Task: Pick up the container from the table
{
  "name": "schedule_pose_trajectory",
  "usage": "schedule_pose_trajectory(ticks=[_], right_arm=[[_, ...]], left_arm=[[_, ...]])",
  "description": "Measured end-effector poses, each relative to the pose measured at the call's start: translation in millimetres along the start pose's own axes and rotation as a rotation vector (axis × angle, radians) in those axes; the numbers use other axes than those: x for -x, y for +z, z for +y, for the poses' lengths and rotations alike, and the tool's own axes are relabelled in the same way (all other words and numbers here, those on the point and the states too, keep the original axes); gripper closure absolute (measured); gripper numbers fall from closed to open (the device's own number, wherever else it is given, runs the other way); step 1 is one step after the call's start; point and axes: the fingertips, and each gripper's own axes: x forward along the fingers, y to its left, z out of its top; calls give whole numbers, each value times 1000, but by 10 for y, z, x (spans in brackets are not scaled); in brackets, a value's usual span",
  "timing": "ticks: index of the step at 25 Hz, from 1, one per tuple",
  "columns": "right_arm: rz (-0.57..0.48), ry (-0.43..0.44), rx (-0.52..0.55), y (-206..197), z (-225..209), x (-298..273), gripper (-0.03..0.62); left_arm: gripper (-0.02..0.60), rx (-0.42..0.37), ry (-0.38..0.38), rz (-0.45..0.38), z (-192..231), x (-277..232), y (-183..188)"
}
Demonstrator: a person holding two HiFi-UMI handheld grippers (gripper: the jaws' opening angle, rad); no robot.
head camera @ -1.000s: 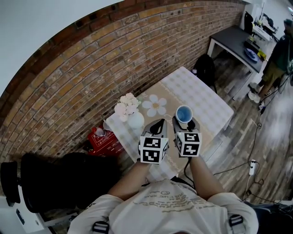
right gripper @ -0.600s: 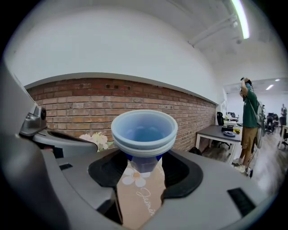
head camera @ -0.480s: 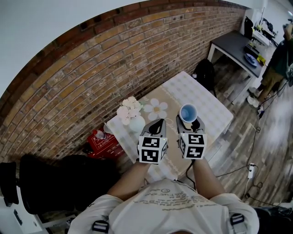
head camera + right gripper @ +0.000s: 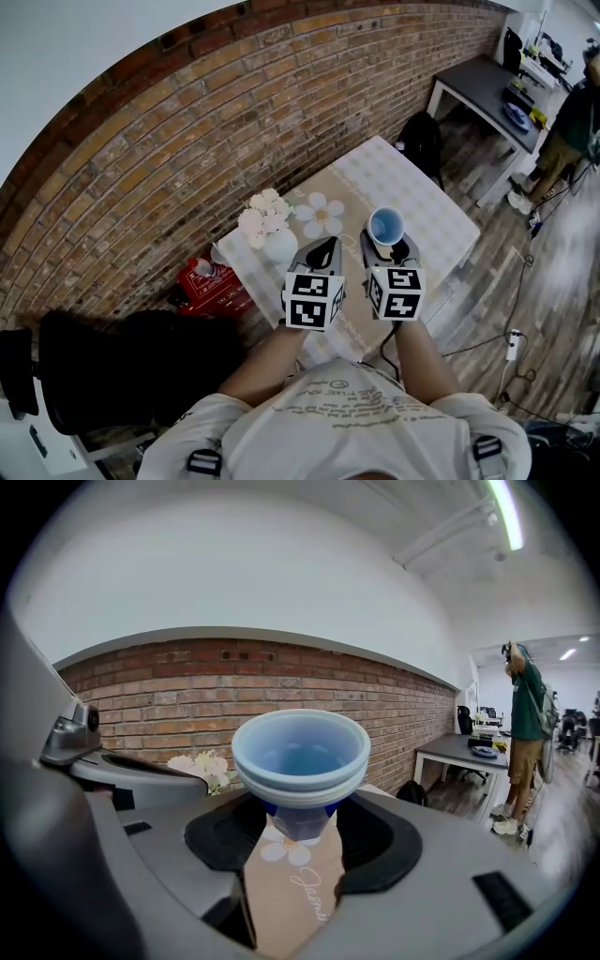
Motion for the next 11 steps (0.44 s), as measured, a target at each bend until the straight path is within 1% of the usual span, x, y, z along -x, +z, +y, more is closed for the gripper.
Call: schedule_pose_trajectory(ticks=[11], right_arm=[[16, 32, -15, -71, 43, -47, 358]], left_arm=[[577, 1, 5, 15, 1, -25, -70]])
